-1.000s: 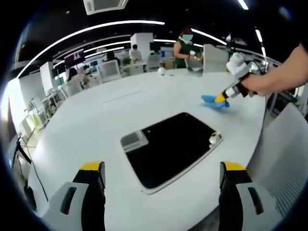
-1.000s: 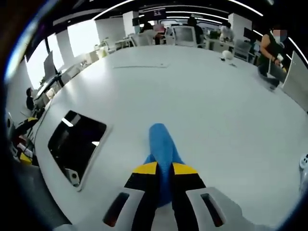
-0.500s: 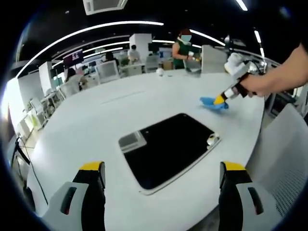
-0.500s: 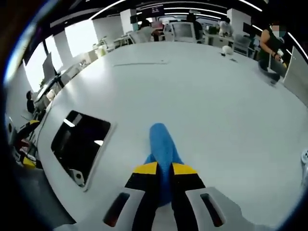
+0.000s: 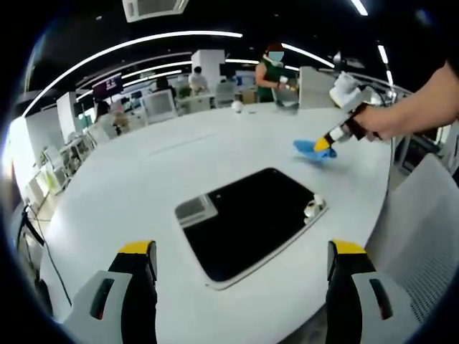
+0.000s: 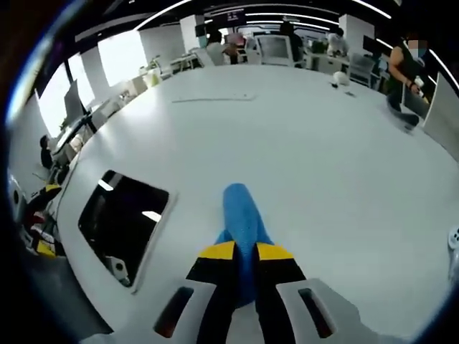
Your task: Wipe the mirror surface with the cleaning cloth until all visible marks leave the cleaned area.
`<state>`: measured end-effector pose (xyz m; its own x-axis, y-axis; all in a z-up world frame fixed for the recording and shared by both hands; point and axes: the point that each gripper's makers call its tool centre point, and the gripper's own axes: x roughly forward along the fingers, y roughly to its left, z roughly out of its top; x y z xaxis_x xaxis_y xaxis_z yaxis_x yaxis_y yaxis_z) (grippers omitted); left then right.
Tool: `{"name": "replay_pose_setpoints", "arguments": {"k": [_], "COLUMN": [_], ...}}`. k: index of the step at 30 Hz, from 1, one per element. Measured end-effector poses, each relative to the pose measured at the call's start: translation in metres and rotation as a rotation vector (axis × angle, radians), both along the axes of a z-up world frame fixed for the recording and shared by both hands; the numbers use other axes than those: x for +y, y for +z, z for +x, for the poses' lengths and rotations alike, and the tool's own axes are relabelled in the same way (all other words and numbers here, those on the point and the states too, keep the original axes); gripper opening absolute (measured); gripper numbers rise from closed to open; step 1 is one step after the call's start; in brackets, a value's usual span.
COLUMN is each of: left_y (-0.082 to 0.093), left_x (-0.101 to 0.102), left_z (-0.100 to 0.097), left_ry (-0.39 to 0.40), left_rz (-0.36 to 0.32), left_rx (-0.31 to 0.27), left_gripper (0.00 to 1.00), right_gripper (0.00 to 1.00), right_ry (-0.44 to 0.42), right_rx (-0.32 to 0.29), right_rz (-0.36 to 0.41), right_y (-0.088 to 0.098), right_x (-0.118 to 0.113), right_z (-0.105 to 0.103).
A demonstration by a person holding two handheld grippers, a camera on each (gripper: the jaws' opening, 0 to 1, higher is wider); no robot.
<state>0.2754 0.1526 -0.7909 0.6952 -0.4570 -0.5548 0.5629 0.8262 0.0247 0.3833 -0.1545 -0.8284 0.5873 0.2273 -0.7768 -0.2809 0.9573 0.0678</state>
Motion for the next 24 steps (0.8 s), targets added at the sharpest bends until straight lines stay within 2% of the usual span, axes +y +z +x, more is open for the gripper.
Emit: {"name": "replay_pose_setpoints", "arguments": {"k": [3,5,13,24], "left_y": [0.000,0.003,0.001,0.003], "left_x": [0.001,0.003,0.003,0.003], "left_z": [0.000,0.003,0.002,0.002], "left_ry": [0.003,0.016,0.011,0.014], "left_rz": [0.006,0.009,0.016,0.012], "left_rx": [0.001,-0.019,-0.008,-0.016], "left_gripper": [1.00,1.00,1.00,1.00], "right_gripper": [0.04,0.04,0.04,0.03], "right_ry": [0.009,0.025,0.030,0.038], "right_rx": [0.006,0.012,0.022,0.025], "right_rz": [0.010,0.014,0.020,0.052], "right_y": [0.000,-0.002,-0.005,0.001], "right_x": [0.007,0.011,0.020,0.038], "right_z": [0.000,0.001,0.003,0.004]}}
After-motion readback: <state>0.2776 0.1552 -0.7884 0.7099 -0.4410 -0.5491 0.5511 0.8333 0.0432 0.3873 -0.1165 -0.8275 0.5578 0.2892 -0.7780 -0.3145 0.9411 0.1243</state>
